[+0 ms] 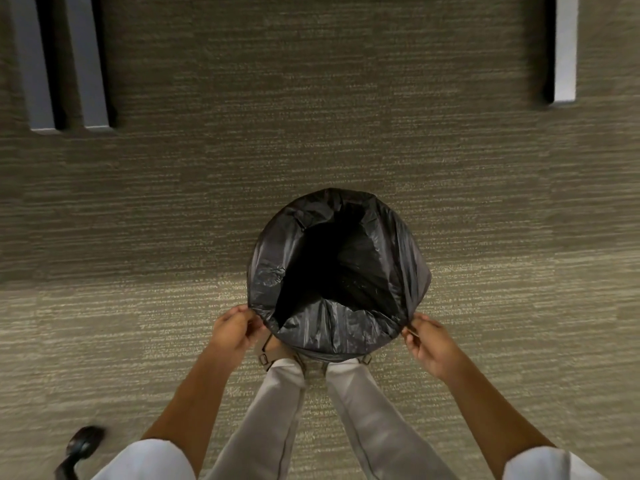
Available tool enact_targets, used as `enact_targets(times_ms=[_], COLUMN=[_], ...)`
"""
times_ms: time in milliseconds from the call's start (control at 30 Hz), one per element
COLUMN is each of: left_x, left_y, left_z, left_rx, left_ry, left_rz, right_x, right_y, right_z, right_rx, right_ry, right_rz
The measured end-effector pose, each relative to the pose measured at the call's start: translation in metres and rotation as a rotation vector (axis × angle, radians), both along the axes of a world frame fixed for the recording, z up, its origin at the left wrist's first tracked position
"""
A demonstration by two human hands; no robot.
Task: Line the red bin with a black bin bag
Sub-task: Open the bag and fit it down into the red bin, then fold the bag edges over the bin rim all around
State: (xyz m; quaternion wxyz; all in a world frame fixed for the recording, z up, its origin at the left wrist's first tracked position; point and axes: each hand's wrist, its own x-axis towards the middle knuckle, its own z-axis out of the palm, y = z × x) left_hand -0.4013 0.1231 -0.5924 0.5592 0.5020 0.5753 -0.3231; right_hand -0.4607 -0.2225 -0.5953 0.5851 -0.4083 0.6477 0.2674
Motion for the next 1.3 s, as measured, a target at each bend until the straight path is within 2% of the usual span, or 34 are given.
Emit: enact_targets(times_ms=[100, 167, 267, 400, 500, 600, 767, 1000, 1100, 1167, 1233, 1300], left_x=[0.007, 0.013, 0.023, 0.027, 0.030, 0.032, 0.040, 0.042, 0.032, 0.019, 0.003, -0.015], left_y=[-0.003, -0.005, -0.006, -0.009, -0.010, -0.009, -0.010, -0.026, -0.021, -0.018, -0.018, -0.021], left_z=[-0.003, -0.002, 0.006, 0.007, 0.005, 0.003, -0.003, -0.005, -0.005, 0.000, 0.006, 0.013], left_rx=[-0.027, -0.044, -0.091, -0.018, 0.011, 0.036, 0.061, -0.064, 0.057, 0.109, 0.068, -0.024], left_ry=[-0.003, -0.062, -0.155, -0.243, -0.228, -0.208, -0.158, -0.058, -0.034, -0.058, -0.081, -0.099], left_rz=[0.160, 0.196, 0.128, 0.017, 0.090, 0.120, 0.166, 0.117, 0.115, 0.155, 0.205, 0.206], right_x=[0.009, 0.015, 0.022, 0.027, 0.028, 0.029, 0.035, 0.047, 0.039, 0.024, 0.001, -0.024], right_y=[-0.002, -0.005, -0.008, -0.007, -0.004, -0.004, -0.007, -0.001, 0.005, 0.013, 0.025, 0.043], right_z=[0.001, 0.001, 0.000, 0.003, 0.008, 0.010, 0.008, 0.011, 0.015, 0.018, 0.021, 0.025], right_rx=[0.023, 0.017, -0.008, -0.064, -0.057, -0.058, 0.024, 0.110, 0.051, -0.073, -0.244, -0.249], right_ry=[0.016, 0.020, 0.010, -0.110, -0.209, -0.226, -0.128, 0.006, 0.009, 0.004, 0.043, 0.070], right_rz=[-0.010, 0.016, 0.053, 0.049, 0.034, 0.035, -0.061, -0.150, -0.182, -0.177, -0.091, -0.051])
